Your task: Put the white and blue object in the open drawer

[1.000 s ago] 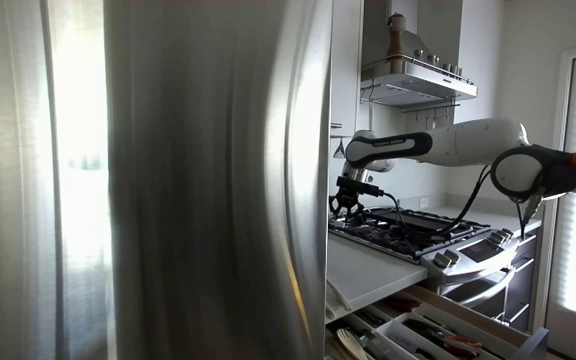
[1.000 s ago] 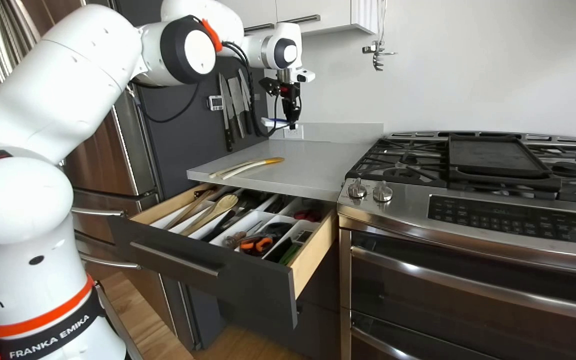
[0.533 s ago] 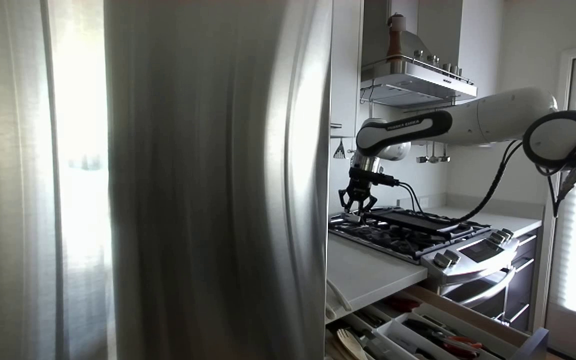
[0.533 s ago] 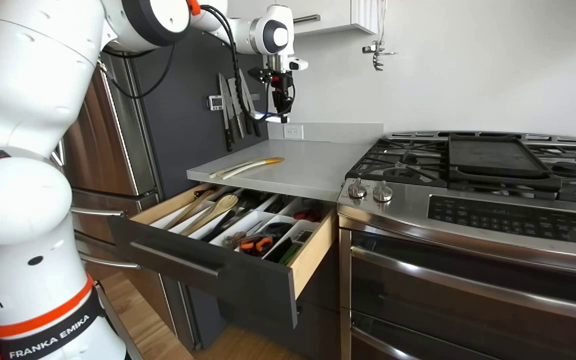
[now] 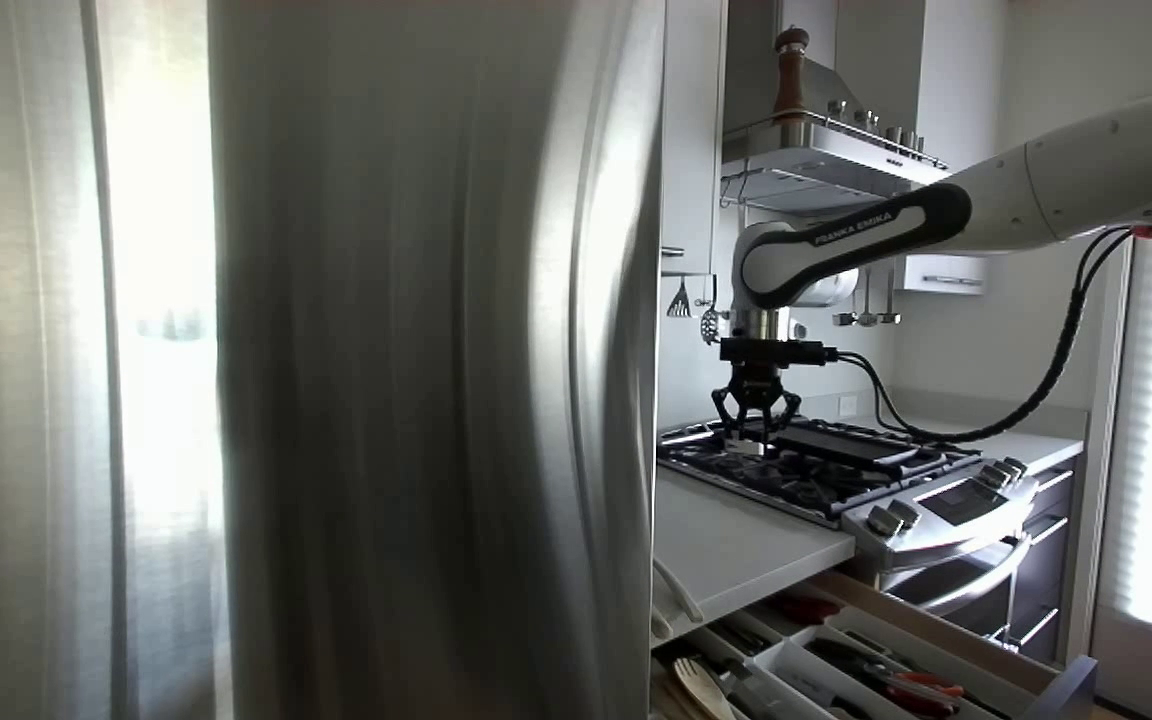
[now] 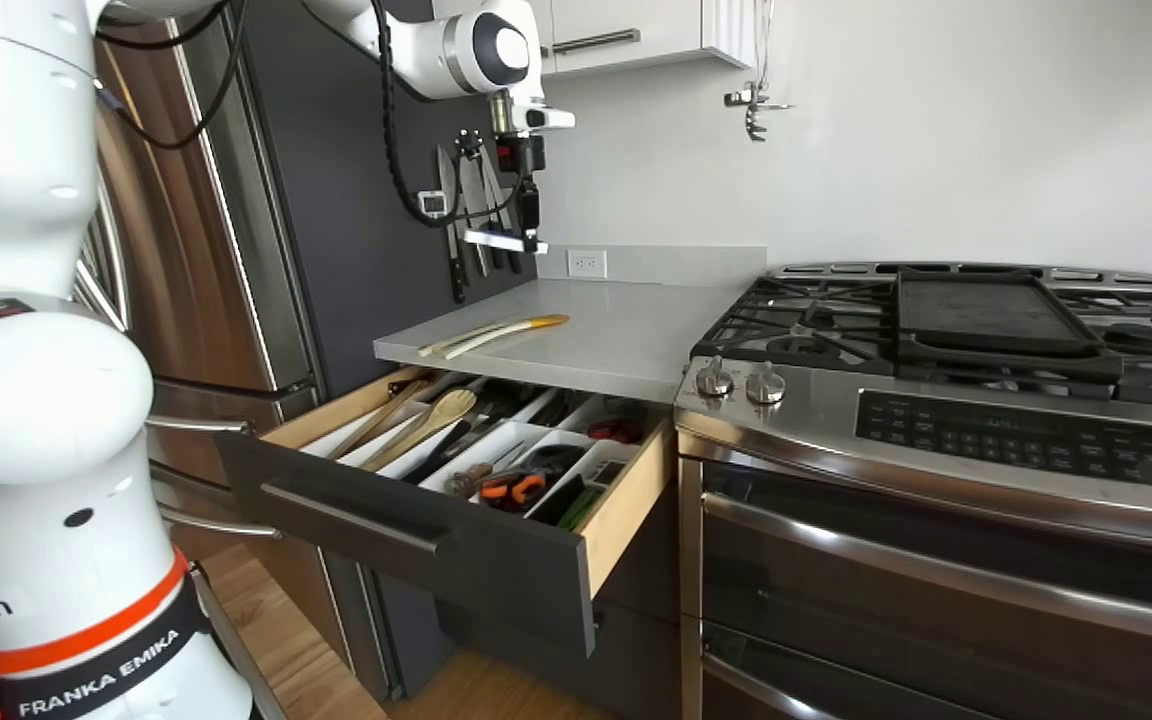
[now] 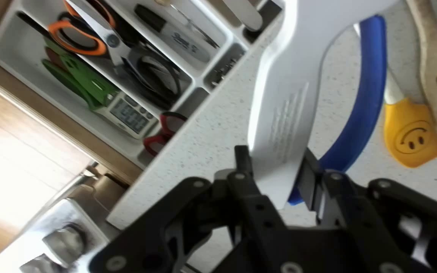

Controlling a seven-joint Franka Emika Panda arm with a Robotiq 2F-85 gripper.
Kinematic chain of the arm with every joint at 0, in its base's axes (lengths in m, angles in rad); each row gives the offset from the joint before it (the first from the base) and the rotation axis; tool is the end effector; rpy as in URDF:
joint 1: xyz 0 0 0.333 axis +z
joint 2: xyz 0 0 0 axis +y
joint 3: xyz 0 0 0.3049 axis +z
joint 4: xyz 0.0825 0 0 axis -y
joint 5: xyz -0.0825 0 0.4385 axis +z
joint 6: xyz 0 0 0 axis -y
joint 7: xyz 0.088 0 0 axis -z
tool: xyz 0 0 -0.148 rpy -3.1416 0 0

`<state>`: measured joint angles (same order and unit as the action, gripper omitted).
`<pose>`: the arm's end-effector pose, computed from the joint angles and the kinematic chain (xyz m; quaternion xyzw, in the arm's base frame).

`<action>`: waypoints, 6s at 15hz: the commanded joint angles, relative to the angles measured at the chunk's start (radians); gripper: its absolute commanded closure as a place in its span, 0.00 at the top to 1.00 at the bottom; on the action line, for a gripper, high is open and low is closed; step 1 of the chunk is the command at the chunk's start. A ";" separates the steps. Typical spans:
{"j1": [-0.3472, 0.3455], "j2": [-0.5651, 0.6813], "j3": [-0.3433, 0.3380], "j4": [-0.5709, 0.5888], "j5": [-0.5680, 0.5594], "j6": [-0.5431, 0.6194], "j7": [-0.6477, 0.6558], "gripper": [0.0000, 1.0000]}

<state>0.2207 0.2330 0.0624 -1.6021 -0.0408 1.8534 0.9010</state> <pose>0.6609 0.1846 0.4296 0.9539 -0.2996 0.0147 0.0051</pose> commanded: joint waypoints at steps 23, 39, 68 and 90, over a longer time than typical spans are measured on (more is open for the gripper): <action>-0.048 -0.297 0.129 -0.521 -0.074 -0.224 0.739 0.08; -0.025 -0.060 0.096 -0.451 0.038 -0.236 1.536 0.08; 0.235 0.049 -0.288 -0.690 0.201 0.334 1.918 0.08; 0.727 0.166 -0.712 -0.680 0.478 0.390 1.849 0.73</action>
<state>0.8931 0.3935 -0.5908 -2.2782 0.4241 2.2357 2.7133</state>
